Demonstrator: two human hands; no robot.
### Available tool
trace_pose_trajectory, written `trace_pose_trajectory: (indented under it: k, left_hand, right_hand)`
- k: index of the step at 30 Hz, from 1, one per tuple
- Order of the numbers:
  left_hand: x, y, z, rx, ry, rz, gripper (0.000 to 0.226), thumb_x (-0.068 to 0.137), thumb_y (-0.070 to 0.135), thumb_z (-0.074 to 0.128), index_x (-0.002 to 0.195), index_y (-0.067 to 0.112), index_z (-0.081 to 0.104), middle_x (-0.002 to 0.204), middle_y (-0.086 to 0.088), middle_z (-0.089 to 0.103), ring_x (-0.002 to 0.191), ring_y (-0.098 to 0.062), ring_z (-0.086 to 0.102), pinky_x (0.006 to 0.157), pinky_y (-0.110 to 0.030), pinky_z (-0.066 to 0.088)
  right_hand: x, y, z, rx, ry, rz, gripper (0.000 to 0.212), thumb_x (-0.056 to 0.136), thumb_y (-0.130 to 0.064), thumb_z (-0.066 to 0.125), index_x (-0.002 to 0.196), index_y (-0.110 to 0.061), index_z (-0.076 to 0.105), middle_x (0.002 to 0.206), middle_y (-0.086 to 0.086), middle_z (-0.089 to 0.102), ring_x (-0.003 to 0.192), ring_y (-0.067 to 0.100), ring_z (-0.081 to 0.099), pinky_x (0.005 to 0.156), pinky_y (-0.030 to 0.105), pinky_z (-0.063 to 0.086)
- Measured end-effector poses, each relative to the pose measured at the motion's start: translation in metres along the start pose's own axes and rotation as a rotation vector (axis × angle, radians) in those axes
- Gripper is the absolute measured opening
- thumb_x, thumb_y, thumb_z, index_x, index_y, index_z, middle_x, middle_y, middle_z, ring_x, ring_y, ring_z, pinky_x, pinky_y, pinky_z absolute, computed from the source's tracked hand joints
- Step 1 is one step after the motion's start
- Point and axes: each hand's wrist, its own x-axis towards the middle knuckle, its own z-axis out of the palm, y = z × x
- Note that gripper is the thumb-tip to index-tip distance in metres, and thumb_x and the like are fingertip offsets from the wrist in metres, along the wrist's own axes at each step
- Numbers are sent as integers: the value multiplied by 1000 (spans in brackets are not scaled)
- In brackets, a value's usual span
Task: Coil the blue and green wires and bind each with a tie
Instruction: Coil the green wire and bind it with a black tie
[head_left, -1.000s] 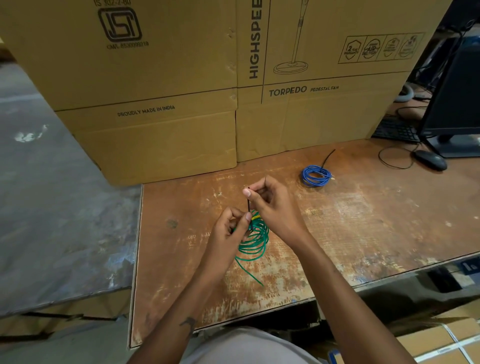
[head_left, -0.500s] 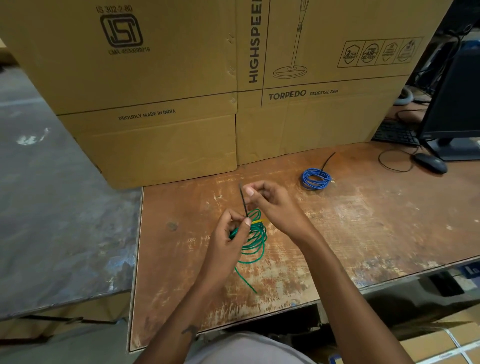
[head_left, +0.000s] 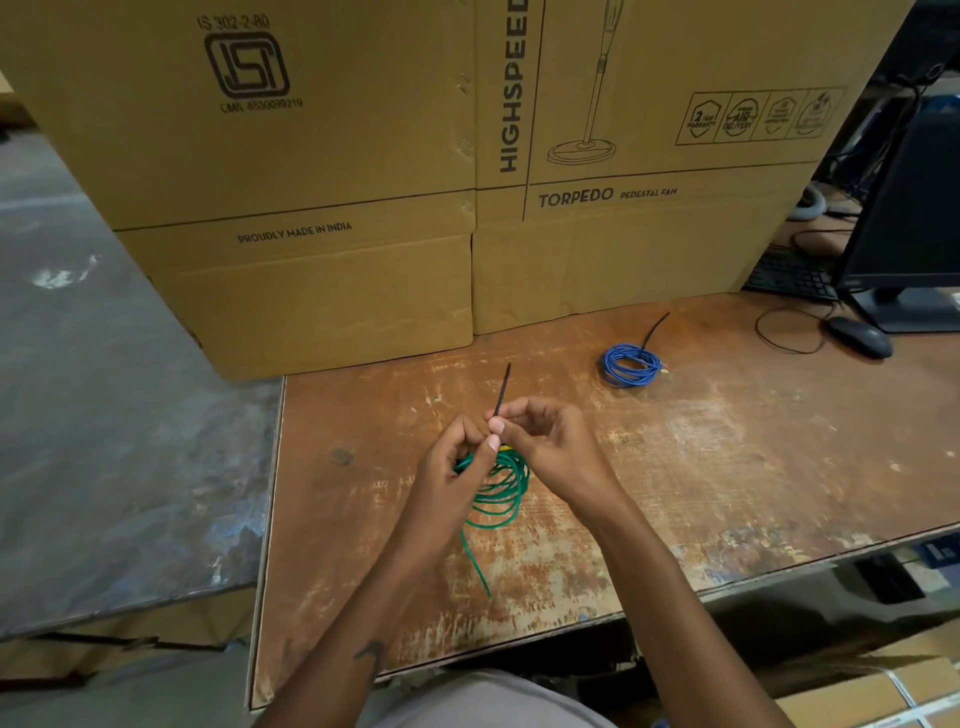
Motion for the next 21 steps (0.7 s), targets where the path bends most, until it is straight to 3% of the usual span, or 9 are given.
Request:
trace_pose_trajectory:
  k: [6, 8, 11, 13, 15, 17, 19, 21]
  left_hand:
    - [-7, -4, -1, 29, 3, 19, 27, 104, 18, 56, 83, 8, 43, 75, -12, 40, 69, -15, 39, 63, -30, 34]
    - [-7, -7, -2, 6, 2, 15, 27, 105, 21, 56, 84, 7, 45, 77, -12, 42, 71, -17, 41, 66, -33, 36]
    - [-4, -9, -5, -30, 35, -23, 20, 103, 30, 58, 87, 19, 55, 74, 8, 51, 71, -8, 48, 67, -28, 40]
    - [1, -7, -8, -11, 41, -28, 18, 101, 37, 59, 91, 22, 58, 77, 14, 57, 72, -5, 53, 67, -25, 42]
    - [5, -7, -12, 5, 51, -23, 23, 100, 42, 58, 93, 20, 59, 78, 12, 60, 73, -6, 56, 69, -28, 44]
    - [8, -8, -14, 29, 67, -29, 23, 101, 45, 56, 99, 22, 57, 84, 9, 65, 78, -10, 64, 72, -33, 50]
    - [9, -9, -14, 65, 66, -24, 23, 102, 49, 54, 106, 27, 56, 94, 5, 68, 89, -16, 68, 78, -39, 54]
    - [9, -8, -11, 96, 67, 7, 21, 102, 46, 54, 112, 28, 57, 102, 9, 68, 97, -11, 66, 82, -33, 53]
  right_hand:
    - [1, 11, 12, 10, -3, 57, 8, 99, -11, 73, 94, -18, 72, 104, 6, 82, 100, 18, 76, 92, 37, 60]
    - [3, 10, 5, -25, -80, 66, 3, 101, -19, 71, 101, -18, 73, 106, 9, 80, 106, 23, 75, 100, 46, 59]
    - [3, 3, -7, -158, -221, 53, 24, 103, -41, 63, 117, -25, 73, 114, 5, 78, 115, 25, 72, 105, 55, 55]
    - [-1, -2, -13, -194, -301, 24, 28, 107, -43, 57, 123, -25, 72, 120, 1, 76, 120, 20, 70, 106, 51, 54]
    - [-5, -7, -19, -180, -343, 39, 28, 106, -33, 63, 131, -23, 70, 125, -2, 75, 123, 12, 68, 107, 42, 55]
    - [-6, -7, -23, -220, -348, 32, 33, 99, -25, 73, 132, -22, 70, 120, -5, 78, 117, 7, 71, 102, 39, 59]
    - [-4, -3, -21, -292, -242, -28, 28, 95, -28, 79, 123, -29, 74, 103, -2, 81, 100, 17, 76, 91, 51, 61]
    - [-2, 5, -18, -299, -113, -70, 25, 94, -34, 78, 119, -37, 76, 85, 4, 78, 79, 18, 72, 80, 57, 58]
